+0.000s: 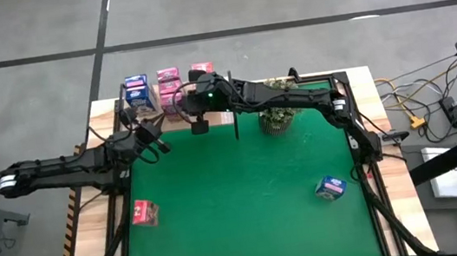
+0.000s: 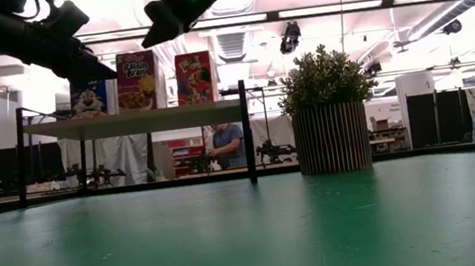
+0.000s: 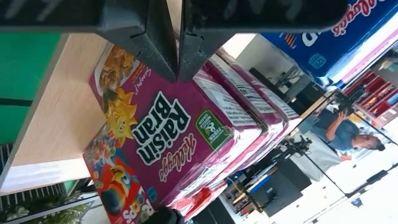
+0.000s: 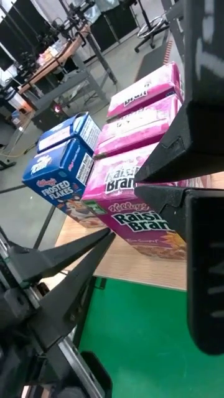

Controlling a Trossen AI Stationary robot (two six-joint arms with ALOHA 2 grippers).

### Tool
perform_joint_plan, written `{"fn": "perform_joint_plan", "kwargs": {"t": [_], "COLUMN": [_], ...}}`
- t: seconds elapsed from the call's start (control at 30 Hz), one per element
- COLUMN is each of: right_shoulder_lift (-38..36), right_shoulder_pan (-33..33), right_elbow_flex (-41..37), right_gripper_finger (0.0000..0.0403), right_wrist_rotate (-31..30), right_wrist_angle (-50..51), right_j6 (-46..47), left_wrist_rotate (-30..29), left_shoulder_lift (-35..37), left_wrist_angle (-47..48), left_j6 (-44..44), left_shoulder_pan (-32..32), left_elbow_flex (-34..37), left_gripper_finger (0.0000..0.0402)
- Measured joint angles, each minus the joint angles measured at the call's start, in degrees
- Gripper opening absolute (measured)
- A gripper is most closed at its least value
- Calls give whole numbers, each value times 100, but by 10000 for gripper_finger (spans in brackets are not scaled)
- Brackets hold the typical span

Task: Stack cereal on shelf
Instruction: Put the pink cereal box on the shelf

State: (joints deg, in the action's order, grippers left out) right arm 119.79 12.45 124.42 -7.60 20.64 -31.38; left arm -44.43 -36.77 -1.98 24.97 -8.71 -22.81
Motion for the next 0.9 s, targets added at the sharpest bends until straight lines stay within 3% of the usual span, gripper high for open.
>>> {"fn": "perform_joint_plan", "kwargs": {"t": [0.37, 0.5, 0.9], "right_shoulder_lift": [-30, -48, -470], "right_shoulder_pan": [-6, -57, -360], "right_elbow_flex": [0, 0, 7], "right_gripper_finger": [9, 9, 9], "right_wrist_rotate": [-17, -295, -255], "right_wrist_angle": [7, 37, 1180], "right_j6": [-13, -15, 675], "left_wrist_rotate": [0, 0, -28], "left_shoulder_lift": [0, 51, 692], "left_wrist_angle": [2, 98, 347], "left_j6": [24, 26, 44], "left_shoulder_pan": [0, 6, 318], "left_elbow_flex": [-2, -6, -8], "left_gripper_finger": [0, 0, 0]}}
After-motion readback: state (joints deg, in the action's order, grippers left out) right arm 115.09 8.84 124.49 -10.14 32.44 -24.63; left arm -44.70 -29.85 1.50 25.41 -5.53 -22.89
